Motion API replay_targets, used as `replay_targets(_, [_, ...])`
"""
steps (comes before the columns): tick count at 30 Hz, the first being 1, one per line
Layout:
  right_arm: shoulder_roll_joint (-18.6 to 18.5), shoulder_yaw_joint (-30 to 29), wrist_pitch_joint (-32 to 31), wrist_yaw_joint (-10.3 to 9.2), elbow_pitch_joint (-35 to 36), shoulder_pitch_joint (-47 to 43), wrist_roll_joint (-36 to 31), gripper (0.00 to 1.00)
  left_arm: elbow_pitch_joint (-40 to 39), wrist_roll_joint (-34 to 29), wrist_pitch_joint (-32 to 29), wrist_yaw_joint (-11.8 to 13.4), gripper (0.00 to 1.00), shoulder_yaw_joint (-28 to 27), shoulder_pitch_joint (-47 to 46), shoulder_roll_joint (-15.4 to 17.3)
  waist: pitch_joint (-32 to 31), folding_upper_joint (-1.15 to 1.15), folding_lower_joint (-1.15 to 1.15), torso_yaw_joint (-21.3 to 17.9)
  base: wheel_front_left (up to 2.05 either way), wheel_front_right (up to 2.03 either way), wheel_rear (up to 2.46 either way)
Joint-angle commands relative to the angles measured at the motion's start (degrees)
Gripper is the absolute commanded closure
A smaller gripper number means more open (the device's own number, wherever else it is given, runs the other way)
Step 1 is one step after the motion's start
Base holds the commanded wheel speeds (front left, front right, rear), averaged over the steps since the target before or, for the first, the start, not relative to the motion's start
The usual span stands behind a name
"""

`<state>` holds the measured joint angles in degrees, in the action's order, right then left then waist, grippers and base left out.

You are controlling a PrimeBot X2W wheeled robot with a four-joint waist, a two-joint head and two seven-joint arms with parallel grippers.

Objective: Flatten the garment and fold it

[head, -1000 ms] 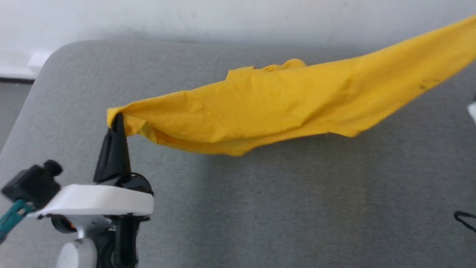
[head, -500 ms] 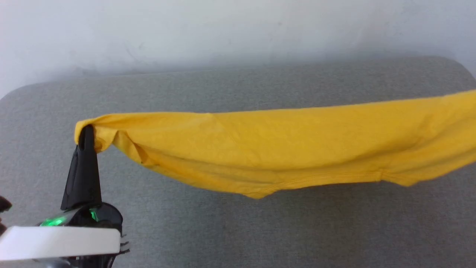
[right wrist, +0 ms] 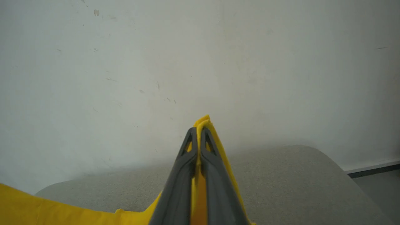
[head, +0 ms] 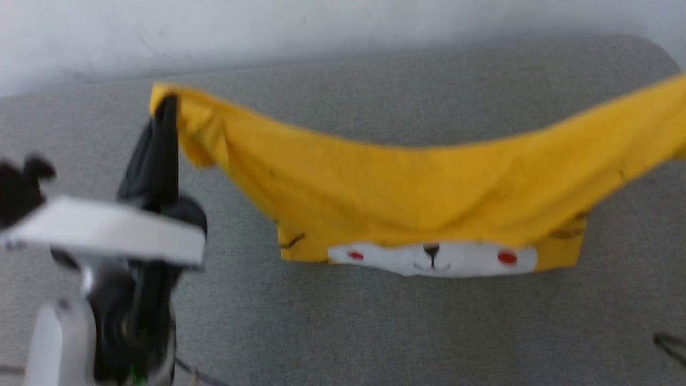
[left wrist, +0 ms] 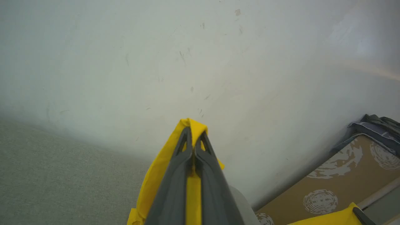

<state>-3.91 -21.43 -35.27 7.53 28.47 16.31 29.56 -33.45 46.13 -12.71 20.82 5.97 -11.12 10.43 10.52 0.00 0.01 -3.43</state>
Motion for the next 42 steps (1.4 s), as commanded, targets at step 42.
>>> replay_targets(42, [-13.65, 22.33, 20.19, -0.04, -53.23, 64.8, -13.0, 1.0, 48.98, -3.97, 5.09, -6.97, 1.0, -1.56, -66.65, 2.39, 24.5, 0.0, -0.01, 2.53, 0.0, 0.0, 0.0])
